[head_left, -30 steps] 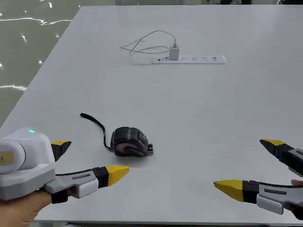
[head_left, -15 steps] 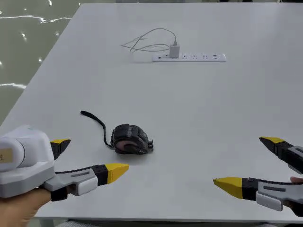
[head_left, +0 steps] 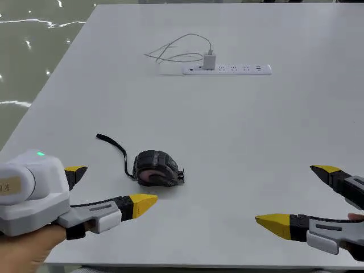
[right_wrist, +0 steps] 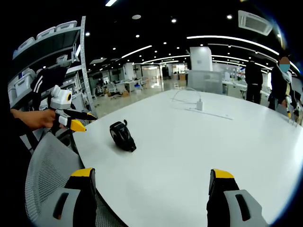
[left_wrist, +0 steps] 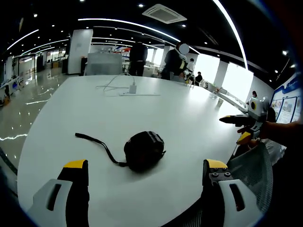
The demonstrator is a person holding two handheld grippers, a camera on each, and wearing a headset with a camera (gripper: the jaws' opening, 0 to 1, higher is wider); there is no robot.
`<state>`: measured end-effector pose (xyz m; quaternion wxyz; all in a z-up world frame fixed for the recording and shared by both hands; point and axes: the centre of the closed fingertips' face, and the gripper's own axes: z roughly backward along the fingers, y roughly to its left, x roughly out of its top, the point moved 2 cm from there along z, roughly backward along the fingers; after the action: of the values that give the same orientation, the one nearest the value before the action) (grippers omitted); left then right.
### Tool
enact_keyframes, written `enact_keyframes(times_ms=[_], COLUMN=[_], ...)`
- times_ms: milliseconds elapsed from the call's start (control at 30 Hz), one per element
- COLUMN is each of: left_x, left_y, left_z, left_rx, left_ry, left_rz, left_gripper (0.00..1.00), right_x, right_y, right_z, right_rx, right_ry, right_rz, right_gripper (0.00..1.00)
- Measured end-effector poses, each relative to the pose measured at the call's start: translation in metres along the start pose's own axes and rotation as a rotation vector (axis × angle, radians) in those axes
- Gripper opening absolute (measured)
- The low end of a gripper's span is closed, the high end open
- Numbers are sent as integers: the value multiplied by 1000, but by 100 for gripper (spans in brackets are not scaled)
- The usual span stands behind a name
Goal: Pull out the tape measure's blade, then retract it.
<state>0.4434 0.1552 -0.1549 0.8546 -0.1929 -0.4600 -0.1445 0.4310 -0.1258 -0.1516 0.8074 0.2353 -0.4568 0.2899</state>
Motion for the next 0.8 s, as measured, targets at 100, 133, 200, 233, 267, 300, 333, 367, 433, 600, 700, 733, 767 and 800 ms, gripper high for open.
enact_keyframes(times_ms=[100,133,200,233,267,300,333,367,433,600,700,733,767,800], left_x=[1,1,1,2,2,2,2,2,4,8,10,11,12,12], left_y=[-1,-2,-3,-3,-4,-4,-4,-4,-3,0,1,1,1,1], left_z=[-3,-4,-6,-8,-9,-11,-13,-14,-18,-28,-34,-37,-38,-41], left_rx=[1,0,-1,-2,-1,1,2,6,23,59,82,88,93,97], left_ry=[-3,-3,-3,-3,-1,-2,-2,-3,-8,-16,-23,-25,-22,-19], left_rz=[3,6,5,5,7,8,8,10,8,14,26,31,34,36], left_gripper=[98,98,98,98,98,98,98,97,97,97,96,95,95,94], right_x=[0,-1,-1,-2,-2,-2,-2,-3,-3,-3,-3,-4,-4,-4], right_y=[-1,-1,-1,-1,-1,0,0,0,0,-2,-3,-3,-3,-4], right_z=[0,0,0,-1,-1,-2,-2,-2,-3,-3,-3,-3,-3,-3], right_rx=[-1,-1,-1,0,0,1,2,2,3,3,2,2,2,3], right_ry=[1,3,4,5,6,6,8,9,9,10,11,12,13,14], right_rz=[-1,-2,-2,-2,-2,-3,-3,-3,-5,-5,-6,-6,-5,-6], right_gripper=[99,99,99,99,99,99,99,99,99,99,99,99,99,99])
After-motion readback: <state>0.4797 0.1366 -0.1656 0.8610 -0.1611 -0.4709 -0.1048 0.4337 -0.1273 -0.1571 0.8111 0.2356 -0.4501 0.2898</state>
